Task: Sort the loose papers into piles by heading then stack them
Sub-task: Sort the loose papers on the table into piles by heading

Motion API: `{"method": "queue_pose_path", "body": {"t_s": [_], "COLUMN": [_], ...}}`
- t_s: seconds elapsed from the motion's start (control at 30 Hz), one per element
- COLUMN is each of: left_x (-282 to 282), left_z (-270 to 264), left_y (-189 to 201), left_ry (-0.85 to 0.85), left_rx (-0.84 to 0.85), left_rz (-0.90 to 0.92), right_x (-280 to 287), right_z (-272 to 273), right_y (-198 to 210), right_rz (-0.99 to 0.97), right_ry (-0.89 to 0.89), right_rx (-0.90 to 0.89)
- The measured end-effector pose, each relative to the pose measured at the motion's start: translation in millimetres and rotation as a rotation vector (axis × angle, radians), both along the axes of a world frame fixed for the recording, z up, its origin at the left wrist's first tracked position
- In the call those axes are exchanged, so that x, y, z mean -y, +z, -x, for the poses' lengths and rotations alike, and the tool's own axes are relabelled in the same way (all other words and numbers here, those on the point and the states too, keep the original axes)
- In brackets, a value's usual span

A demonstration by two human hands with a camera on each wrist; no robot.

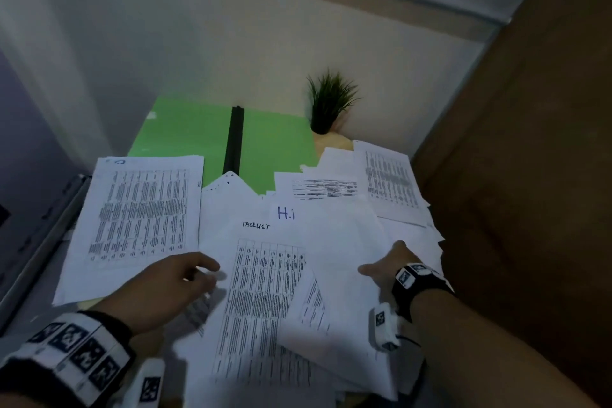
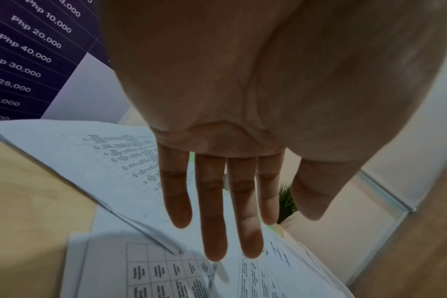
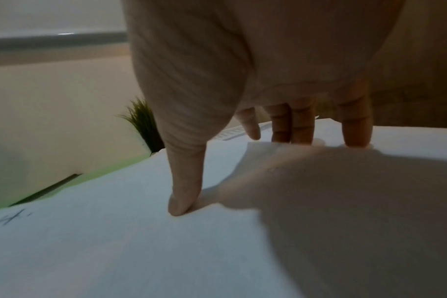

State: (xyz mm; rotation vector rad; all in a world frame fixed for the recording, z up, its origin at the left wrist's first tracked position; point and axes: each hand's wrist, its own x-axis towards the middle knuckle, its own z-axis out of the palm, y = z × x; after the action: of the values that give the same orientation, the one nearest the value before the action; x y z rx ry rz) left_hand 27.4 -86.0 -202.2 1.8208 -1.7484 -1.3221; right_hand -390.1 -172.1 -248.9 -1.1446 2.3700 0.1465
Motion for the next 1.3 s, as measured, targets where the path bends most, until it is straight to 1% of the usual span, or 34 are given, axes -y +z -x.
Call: {"method": "queue_pose_path", "body": {"t_s": [0.07, 0.17, 0.23, 0.33, 0.4, 0.47, 0.53, 0.63, 0.7, 0.73, 0.77, 0.83, 0.9, 1.0, 1.13, 1.23, 1.3], "left_x": [1, 5, 5, 4, 3, 3, -1, -11, -17, -19, -20, -17, -13, -7, -1, -1, -3], "left_z": [1, 3, 6, 13, 20, 29, 41, 61, 69, 71, 70, 62, 48, 27, 15, 19, 23], "left_y": [-2, -1, 2, 11, 16, 22, 31, 40, 38, 38, 38, 34, 32, 28, 22, 20, 19], "left_ry": [-0.009, -0.007, 0.011, 0.096, 0.142, 0.193, 0.224, 0.169, 0.209, 0.245, 0.310, 0.487, 0.602, 0.661, 0.714, 0.733, 0.738], "left_rx": [0.002, -0.005, -0.021, -0.123, -0.233, -0.396, -0.557, -0.766, -0.859, -0.842, -0.781, -0.683, -0.655, -0.670, -0.622, -0.577, -0.527], "left_rz": [-0.003, 0.014, 0.053, 0.119, 0.158, 0.176, 0.164, 0.098, 0.087, 0.130, 0.189, 0.232, 0.215, 0.193, 0.184, 0.169, 0.168], "right_x": [-1, -3, -1, -8, -22, -42, -65, -100, -113, -117, -117, -116, -111, -105, -112, -124, -128], "right_z": [-1, 5, 10, 3, -18, -52, -96, -161, -193, -205, -211, -210, -192, -151, -106, -102, -109], "right_y": [0, 5, 17, 48, 73, 96, 110, 112, 99, 92, 84, 72, 61, 50, 23, 3, -3], "right_rz": [0.041, 0.240, 0.374, 0.621, 0.765, 0.835, 0.841, 0.835, 0.805, 0.777, 0.750, 0.653, 0.522, 0.358, 0.020, -0.165, -0.187], "right_ry": [-0.007, 0.013, 0.031, 0.039, 0.081, 0.197, 0.330, 0.547, 0.727, 0.809, 0.879, 0.949, 0.953, 0.969, 0.925, 0.921, 0.910], "right_rx": [0.069, 0.044, 0.037, 0.094, 0.179, 0.307, 0.438, 0.632, 0.657, 0.642, 0.634, 0.601, 0.494, 0.287, 0.053, -0.022, -0.035]}}
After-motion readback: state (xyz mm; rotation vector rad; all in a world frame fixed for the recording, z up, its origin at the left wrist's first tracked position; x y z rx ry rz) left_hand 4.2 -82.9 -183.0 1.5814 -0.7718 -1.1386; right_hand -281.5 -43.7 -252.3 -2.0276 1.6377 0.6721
